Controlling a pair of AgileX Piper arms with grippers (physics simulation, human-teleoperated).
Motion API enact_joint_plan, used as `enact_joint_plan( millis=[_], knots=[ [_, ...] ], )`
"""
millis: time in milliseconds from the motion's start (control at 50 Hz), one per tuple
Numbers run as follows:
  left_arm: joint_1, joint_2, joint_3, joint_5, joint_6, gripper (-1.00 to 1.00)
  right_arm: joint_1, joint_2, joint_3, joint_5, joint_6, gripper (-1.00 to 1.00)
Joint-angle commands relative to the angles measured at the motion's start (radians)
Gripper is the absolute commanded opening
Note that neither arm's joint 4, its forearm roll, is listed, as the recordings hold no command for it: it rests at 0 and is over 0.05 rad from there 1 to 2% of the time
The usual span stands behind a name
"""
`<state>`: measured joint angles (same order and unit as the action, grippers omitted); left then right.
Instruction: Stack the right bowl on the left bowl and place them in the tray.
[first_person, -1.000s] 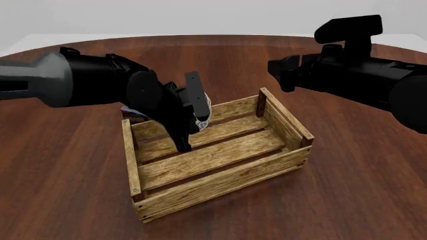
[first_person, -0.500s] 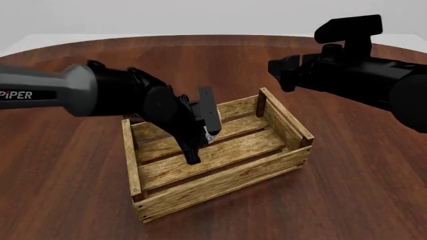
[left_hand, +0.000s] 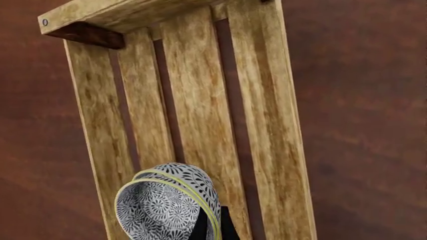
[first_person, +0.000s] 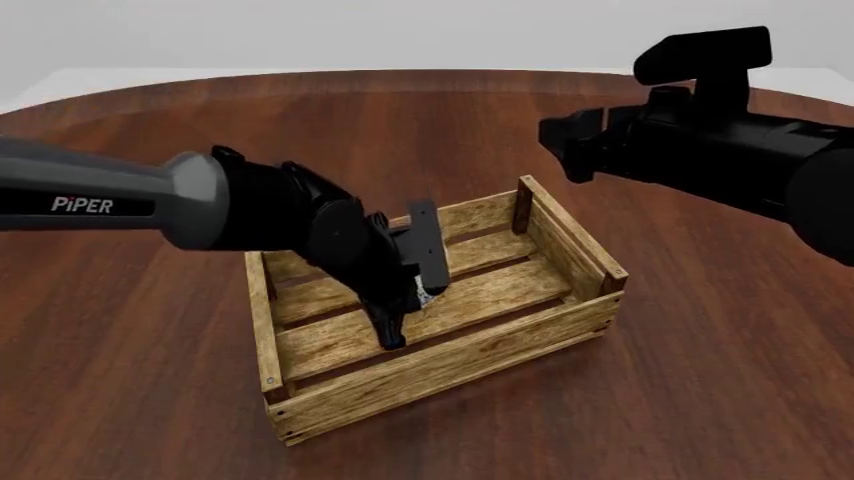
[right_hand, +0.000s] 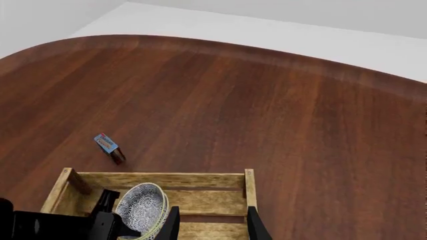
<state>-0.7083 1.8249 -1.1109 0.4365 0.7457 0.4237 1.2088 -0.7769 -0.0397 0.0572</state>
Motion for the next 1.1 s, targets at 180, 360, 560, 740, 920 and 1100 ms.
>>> enact_joint_plan(
  millis=[180,360,560,740,920,1100],
  knots=[
    [-0.021,0.059,-0.003,-0.047,-0.042,-1.00,0.013,-0.014,0.005,0.005,0.003,1.00],
    [-0.030,0.075,0.002,-0.052,-0.048,-1.00,0.014,-0.011,0.004,0.006,0.002,1.00],
    [-0.041,0.080,0.010,-0.053,-0.051,-1.00,0.014,-0.007,0.002,0.006,0.001,1.00],
    [-0.034,0.075,0.027,-0.063,-0.039,1.00,0.014,0.001,0.000,0.004,0.001,1.00],
    [0.002,0.019,0.068,-0.078,-0.006,1.00,0.014,0.005,-0.001,0.003,0.001,1.00],
    [0.033,-0.077,0.115,-0.083,0.017,1.00,0.016,0.012,0.000,-0.001,-0.002,1.00]
  ],
)
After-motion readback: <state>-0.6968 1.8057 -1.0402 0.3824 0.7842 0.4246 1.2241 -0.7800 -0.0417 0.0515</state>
